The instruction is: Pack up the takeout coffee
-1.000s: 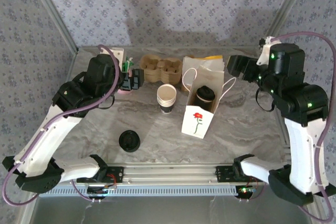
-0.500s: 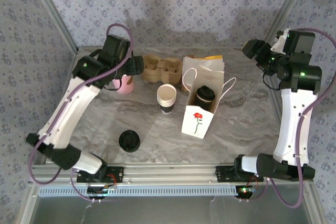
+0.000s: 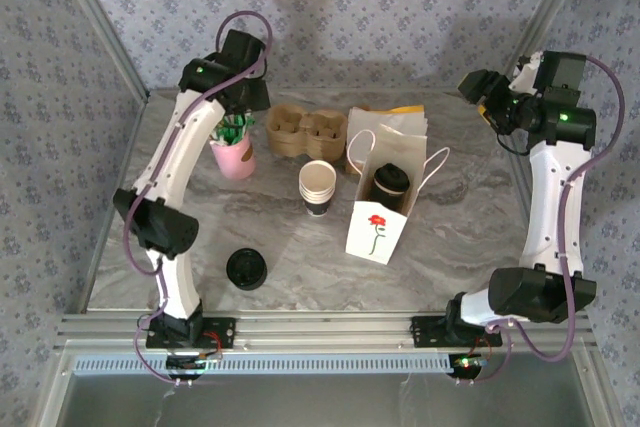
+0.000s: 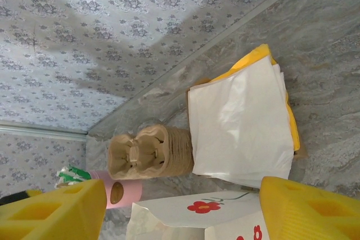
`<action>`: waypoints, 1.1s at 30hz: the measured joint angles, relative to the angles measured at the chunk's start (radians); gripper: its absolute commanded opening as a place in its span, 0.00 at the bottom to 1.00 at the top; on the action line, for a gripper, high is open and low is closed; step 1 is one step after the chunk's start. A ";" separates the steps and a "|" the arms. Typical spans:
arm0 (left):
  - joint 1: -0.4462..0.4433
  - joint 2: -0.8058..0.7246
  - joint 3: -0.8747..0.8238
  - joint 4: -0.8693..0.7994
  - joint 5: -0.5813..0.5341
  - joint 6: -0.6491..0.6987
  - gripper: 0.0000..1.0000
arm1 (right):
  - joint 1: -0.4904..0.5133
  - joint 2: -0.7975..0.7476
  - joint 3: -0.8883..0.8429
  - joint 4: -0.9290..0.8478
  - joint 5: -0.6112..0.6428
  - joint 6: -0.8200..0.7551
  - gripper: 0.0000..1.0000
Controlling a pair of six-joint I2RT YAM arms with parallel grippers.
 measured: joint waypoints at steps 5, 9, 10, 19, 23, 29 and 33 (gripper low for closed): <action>0.051 0.105 0.099 -0.030 -0.001 -0.011 0.55 | 0.000 0.004 -0.008 0.019 -0.009 -0.015 0.74; 0.081 0.171 0.163 -0.050 -0.011 -0.012 0.52 | 0.000 0.007 -0.016 0.035 -0.015 -0.023 0.74; 0.085 0.181 0.165 -0.052 -0.014 -0.012 0.52 | 0.000 0.008 -0.020 0.038 -0.018 -0.024 0.74; 0.121 0.240 0.177 -0.055 -0.015 0.000 0.39 | 0.001 0.011 -0.038 0.047 -0.025 -0.039 0.74; 0.130 0.249 0.182 -0.048 -0.016 0.011 0.35 | 0.001 0.011 -0.039 0.047 -0.025 -0.042 0.74; 0.137 0.250 0.182 -0.048 -0.019 0.013 0.32 | 0.005 0.011 -0.039 0.047 -0.024 -0.045 0.74; 0.142 0.250 0.182 -0.046 -0.023 0.025 0.22 | 0.010 0.011 -0.039 0.046 -0.024 -0.050 0.74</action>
